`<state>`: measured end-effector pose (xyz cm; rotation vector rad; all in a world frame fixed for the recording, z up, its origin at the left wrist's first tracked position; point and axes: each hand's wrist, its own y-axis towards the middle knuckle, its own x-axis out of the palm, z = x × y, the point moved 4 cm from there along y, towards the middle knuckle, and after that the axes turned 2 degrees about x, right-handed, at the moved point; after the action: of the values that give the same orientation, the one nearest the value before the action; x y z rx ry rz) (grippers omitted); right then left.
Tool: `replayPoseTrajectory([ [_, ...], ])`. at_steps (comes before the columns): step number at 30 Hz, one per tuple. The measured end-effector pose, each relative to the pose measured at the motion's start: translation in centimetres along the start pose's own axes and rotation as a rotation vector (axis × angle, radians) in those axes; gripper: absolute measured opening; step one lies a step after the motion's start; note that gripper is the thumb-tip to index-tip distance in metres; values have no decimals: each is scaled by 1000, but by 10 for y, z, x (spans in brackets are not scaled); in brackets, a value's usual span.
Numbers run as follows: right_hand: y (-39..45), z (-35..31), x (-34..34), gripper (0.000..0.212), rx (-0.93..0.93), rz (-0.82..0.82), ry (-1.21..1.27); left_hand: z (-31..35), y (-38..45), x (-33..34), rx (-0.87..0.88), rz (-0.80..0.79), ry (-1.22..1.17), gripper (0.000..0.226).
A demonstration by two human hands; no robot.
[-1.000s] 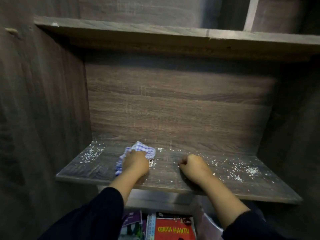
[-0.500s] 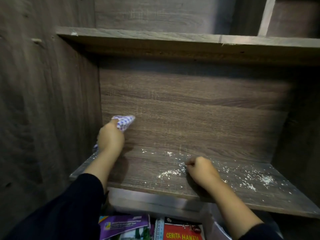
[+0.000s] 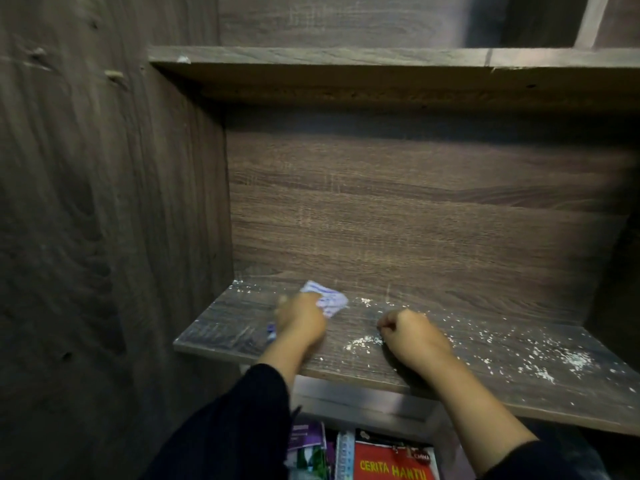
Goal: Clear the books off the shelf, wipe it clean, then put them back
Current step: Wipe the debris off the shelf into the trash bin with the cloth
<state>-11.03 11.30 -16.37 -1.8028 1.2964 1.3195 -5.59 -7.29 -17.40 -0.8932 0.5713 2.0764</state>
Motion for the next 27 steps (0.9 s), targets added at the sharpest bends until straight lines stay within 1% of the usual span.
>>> replayPoseTrajectory([
  [2,1,0,0,27,0,3,2,28,-7,23,104,-95,-117,34],
  [3,1,1,0,27,0,3,6,35,-6,30,120,-124,-210,33],
  [5,3,2,-1,26,-8,-1,18,35,7,27,105,-81,-287,30],
  [6,4,4,-1,25,-14,-3,23,34,9,17,95,-16,-284,28],
  [8,6,6,0,22,-18,-7,30,21,17,-12,35,208,-239,27],
  [10,9,7,-1,20,-23,1,39,-2,25,-45,-45,411,-96,31],
  [11,10,7,-1,20,-28,3,41,-16,29,-60,-80,478,14,32],
  [13,11,7,-1,21,-39,-1,40,-43,38,-78,-117,509,209,33],
  [15,11,7,0,20,-51,1,40,-64,50,-81,-129,444,265,32],
  [17,11,9,2,27,-50,-1,39,-74,59,-76,-106,299,318,34],
  [19,12,10,4,27,-60,-4,45,-76,64,-68,-141,161,276,39],
  [21,10,8,3,19,-73,2,49,-74,66,-65,-164,108,265,45],
  [23,12,10,2,20,-84,15,60,-69,63,-63,-182,101,302,50],
  [25,14,13,1,20,-84,19,66,-53,55,-54,-186,87,214,48],
  [27,15,16,0,20,-78,18,56,-27,47,-31,-91,-6,64,40],
])
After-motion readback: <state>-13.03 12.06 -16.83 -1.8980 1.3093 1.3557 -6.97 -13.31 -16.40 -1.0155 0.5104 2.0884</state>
